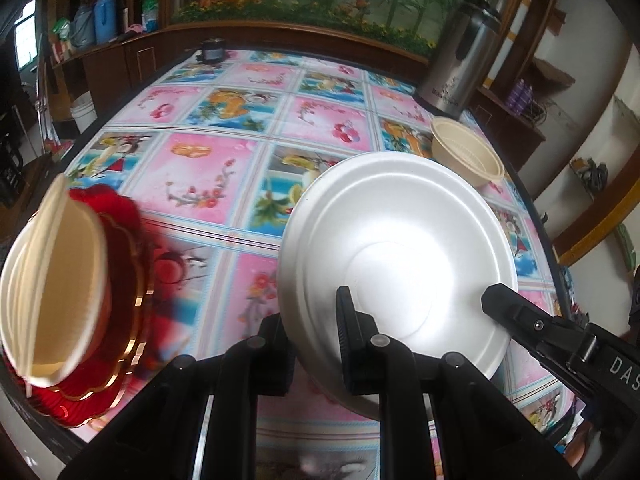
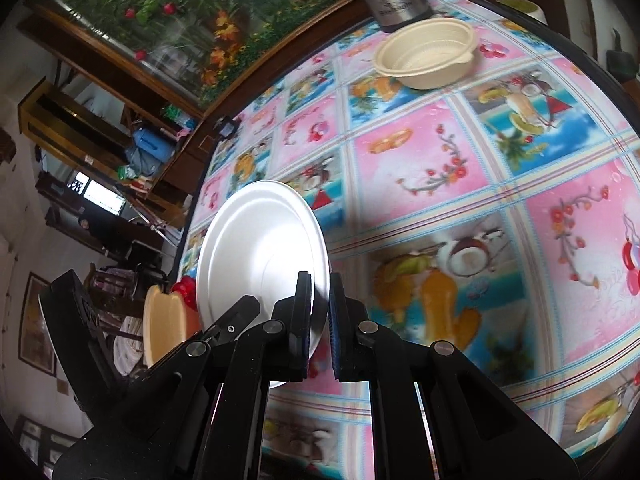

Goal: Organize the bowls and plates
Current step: 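Lower the white bowl onto the beige paper plate with both tools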

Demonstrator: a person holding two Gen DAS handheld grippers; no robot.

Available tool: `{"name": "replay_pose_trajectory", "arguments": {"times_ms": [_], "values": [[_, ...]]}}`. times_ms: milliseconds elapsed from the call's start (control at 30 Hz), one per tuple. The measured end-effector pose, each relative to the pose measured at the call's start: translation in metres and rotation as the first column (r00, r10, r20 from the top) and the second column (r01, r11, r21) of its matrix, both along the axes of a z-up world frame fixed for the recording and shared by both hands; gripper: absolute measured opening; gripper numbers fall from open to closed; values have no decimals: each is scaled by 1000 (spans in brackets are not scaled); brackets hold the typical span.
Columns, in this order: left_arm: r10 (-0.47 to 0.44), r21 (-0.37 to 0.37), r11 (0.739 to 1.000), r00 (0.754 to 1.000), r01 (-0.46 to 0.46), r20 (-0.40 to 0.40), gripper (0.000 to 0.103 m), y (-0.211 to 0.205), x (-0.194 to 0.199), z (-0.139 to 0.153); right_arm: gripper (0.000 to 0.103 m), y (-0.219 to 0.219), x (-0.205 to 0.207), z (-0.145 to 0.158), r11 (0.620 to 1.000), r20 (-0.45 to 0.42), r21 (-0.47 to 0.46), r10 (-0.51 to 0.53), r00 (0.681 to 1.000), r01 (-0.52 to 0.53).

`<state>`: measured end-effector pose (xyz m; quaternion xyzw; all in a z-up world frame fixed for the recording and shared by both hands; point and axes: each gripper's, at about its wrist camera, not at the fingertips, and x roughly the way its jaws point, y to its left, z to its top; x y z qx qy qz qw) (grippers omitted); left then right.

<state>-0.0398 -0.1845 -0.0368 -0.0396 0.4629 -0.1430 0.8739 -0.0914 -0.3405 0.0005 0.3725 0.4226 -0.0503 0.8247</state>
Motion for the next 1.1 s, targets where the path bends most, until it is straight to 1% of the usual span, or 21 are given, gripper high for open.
{"name": "replay_pose_trajectory", "arguments": {"times_ms": [133,300,433,567,700,767,900,967,1100], "values": [[41,-32,999,999,-40,36,17,25,-5,20,7,20,9,21,999,46,-14,49,998,-48],[124,-63,991,987,-118,101,17,71,-12,56,7,57,33,54,990,118,-21,144,983,-142],[211,-81,976,968,-202,136,18,119,-16,79,7,101,59,76,971,173,-29,239,956,-237],[292,-87,956,945,-282,147,17,163,-19,90,7,141,78,81,951,192,-35,308,932,-307],[321,-67,947,937,-315,137,17,183,-20,83,7,170,87,74,937,180,-45,348,920,-346],[324,-64,945,940,-319,103,17,189,-17,71,7,179,90,63,934,155,-51,358,921,-354],[320,-63,946,947,-319,8,17,195,-3,41,7,180,94,34,936,83,-54,352,932,-349],[320,-59,945,947,-320,-23,17,196,0,31,7,180,98,23,936,50,-46,351,935,-349],[337,-62,939,941,-339,-40,17,206,3,29,7,187,110,7,928,12,-21,373,928,-372]]}}
